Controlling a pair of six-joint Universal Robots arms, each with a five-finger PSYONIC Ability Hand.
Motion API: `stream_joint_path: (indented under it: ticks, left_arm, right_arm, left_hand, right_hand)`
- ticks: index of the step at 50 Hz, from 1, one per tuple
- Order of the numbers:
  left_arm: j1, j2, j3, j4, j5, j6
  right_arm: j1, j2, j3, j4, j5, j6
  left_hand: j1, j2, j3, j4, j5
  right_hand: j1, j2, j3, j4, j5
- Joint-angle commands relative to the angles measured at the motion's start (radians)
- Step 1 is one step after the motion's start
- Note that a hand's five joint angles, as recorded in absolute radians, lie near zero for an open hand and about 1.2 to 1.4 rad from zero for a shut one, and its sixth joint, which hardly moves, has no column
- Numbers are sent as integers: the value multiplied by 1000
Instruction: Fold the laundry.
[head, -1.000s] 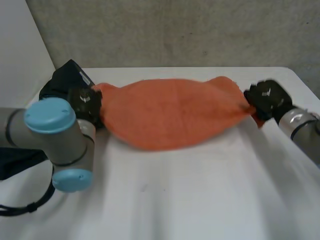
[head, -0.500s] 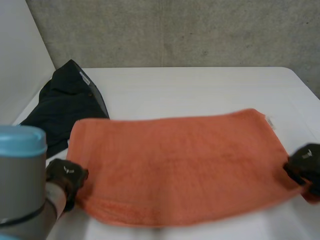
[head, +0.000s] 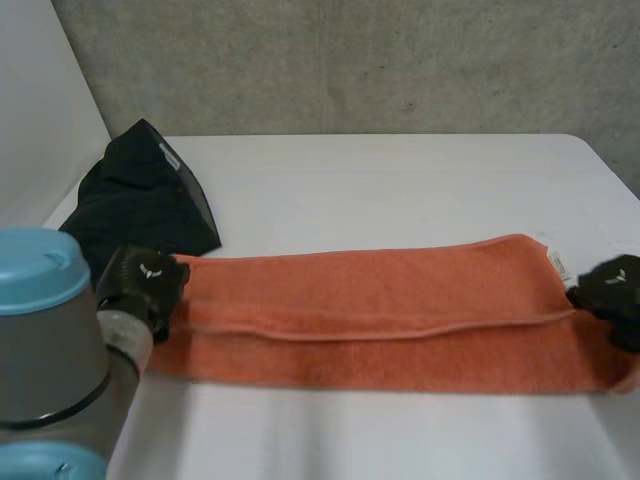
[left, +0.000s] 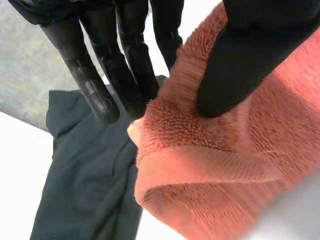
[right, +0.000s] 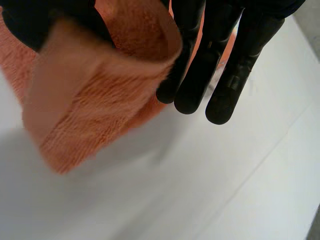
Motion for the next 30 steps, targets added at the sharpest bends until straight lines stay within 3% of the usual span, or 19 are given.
stream_joint_path:
  ticks: [1, 13, 21, 30]
  left_arm:
    - [0, -76, 35, 34, 7, 3]
    - [31, 15, -14, 31, 16, -5]
    - [-16, 95, -83, 33, 76, -63]
    - [-56, 68, -97, 36, 34, -66]
  right_arm:
    - [66, 35, -16, -46, 1, 84]
    - [74, 46, 6, -105, -1, 128]
    - [77, 45, 27, -118, -2, 130]
    - [77, 45, 47, -135, -5, 130]
  left_hand:
    - [-707, -722, -739, -740, -733]
    - [-699, -715, -732, -733, -725]
    - [-667, -683, -699, -701, -693]
    - [-664, -680, -696, -698, -690]
  right_hand:
    - [416, 216, 217, 205, 222]
    - [416, 216, 217, 205, 222]
    - [416, 216, 217, 205, 222]
    - [416, 216, 217, 205, 222]
